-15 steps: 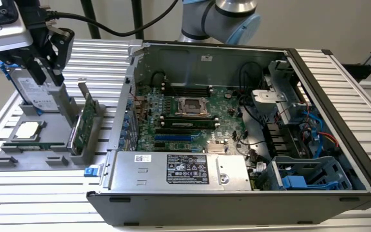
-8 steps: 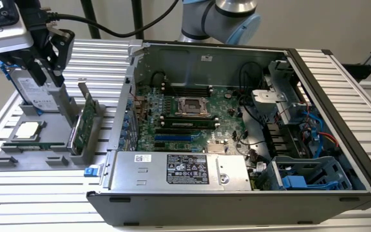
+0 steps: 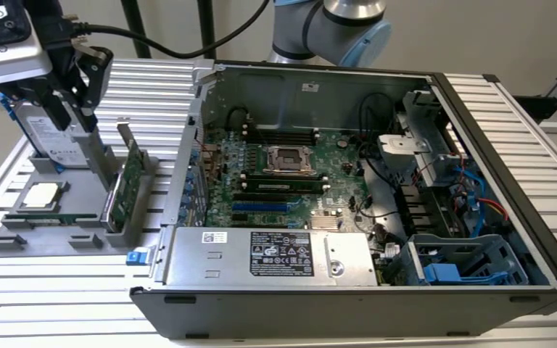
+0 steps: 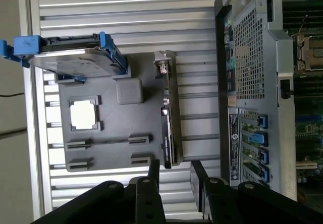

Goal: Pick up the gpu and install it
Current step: 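Pick up the gpu and move the gpu toward the slot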

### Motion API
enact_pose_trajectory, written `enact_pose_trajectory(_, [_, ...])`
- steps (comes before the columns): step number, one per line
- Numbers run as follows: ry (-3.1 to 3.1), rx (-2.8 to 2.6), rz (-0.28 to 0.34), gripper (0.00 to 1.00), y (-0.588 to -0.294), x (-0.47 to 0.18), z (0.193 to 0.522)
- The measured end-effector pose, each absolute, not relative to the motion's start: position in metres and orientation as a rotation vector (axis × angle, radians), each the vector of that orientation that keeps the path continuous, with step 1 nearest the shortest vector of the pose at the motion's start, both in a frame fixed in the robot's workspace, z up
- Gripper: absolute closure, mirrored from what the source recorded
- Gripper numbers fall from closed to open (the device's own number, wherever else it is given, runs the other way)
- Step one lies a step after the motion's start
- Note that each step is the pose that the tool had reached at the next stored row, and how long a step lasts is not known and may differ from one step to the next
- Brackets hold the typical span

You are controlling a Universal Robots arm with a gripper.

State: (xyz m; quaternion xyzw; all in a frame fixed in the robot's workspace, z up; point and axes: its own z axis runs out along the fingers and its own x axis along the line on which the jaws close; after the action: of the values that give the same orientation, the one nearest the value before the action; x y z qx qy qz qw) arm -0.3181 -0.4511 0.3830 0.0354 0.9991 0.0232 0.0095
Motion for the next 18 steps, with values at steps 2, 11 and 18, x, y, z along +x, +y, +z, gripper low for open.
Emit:
enact_pose_trajectory(2, [3.12,0.11,0.072,0.0,-0.4511,-0.3181,0.3827])
enact_pose_trajectory(11, [3.12,0.11,0.072,0.0,-0.4511,-0.3181,0.3807])
enact_pose_trajectory(18, [3.12,0.111,0.072,0.0,-0.4511,-0.3182,0.3791])
